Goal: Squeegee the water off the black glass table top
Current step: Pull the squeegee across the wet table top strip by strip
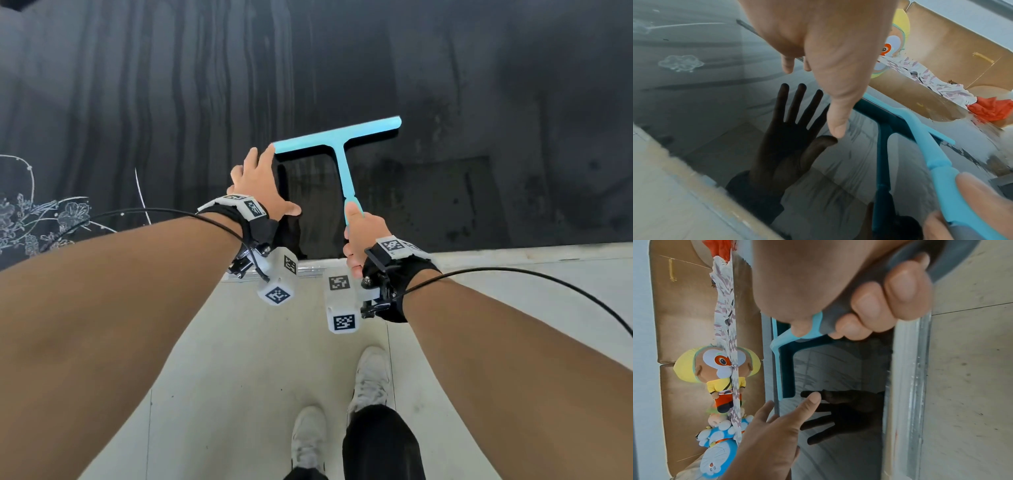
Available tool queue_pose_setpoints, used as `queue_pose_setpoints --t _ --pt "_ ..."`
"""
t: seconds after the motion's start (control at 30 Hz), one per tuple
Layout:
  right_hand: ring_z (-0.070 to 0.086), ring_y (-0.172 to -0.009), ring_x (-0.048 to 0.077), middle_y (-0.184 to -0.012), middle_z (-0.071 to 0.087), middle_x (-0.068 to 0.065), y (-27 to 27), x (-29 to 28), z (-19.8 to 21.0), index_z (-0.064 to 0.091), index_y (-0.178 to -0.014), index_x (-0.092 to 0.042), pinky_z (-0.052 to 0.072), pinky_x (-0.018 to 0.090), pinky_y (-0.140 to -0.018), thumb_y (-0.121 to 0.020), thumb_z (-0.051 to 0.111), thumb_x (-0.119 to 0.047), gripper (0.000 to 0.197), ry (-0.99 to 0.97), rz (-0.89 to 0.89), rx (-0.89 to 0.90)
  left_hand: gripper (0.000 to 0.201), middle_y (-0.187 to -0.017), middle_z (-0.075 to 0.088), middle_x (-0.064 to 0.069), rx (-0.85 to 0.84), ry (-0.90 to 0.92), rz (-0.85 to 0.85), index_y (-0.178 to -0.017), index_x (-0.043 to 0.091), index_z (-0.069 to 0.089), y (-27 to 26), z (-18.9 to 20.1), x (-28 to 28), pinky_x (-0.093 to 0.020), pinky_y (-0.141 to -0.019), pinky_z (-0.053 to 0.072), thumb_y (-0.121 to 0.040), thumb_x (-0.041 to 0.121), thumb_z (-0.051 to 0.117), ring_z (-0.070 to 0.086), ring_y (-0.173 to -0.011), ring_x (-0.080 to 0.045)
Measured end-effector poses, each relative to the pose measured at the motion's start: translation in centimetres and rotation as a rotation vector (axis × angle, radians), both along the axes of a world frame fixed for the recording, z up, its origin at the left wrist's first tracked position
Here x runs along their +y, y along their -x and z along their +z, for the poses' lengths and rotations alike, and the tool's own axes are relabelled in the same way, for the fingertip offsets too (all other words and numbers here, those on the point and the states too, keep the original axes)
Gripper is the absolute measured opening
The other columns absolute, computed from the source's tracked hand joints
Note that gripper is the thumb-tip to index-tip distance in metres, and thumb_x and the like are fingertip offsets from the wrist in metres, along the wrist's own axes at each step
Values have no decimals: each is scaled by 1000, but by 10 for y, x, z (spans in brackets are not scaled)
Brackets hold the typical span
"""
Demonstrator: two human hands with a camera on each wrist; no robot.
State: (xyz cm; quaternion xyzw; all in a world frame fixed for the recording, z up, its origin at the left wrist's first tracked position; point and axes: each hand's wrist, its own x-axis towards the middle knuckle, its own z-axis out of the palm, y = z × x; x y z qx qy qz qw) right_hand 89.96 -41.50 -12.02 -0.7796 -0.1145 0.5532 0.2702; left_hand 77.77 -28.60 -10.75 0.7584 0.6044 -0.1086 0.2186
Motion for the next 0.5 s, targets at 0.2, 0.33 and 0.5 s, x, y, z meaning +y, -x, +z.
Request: queue_pose_setpoints --t 0.2,0.33,0.5 --pt "46 -64 23 -79 51 8 34 -31 -9 50 -83 -14 39 38 -72 -86 31 -69 58 -35 -58 -22 130 -161 4 -2 28 71 -38 -151 36 2 26 -9 -35 -61 -111 24 -53 51 87 9 -145 -38" --pt "42 -58 18 -70 45 2 54 -55 -8 40 -68 -24 39 32 -64 -76 31 -71 49 -46 -62 4 111 -157 21 -2 -67 -55 -44 -151 30 15 42 -15 -59 -56 -110 28 -65 50 81 21 -141 -33" --pt "44 -50 20 -65 48 5 66 -84 -12 45 -71 -16 36 27 -52 -94 33 -62 53 -15 -121 4 80 -152 30 0 -144 -203 -73 -150 24 22 55 -24 -87 -49 -109 33 -84 45 64 30 -137 -29"
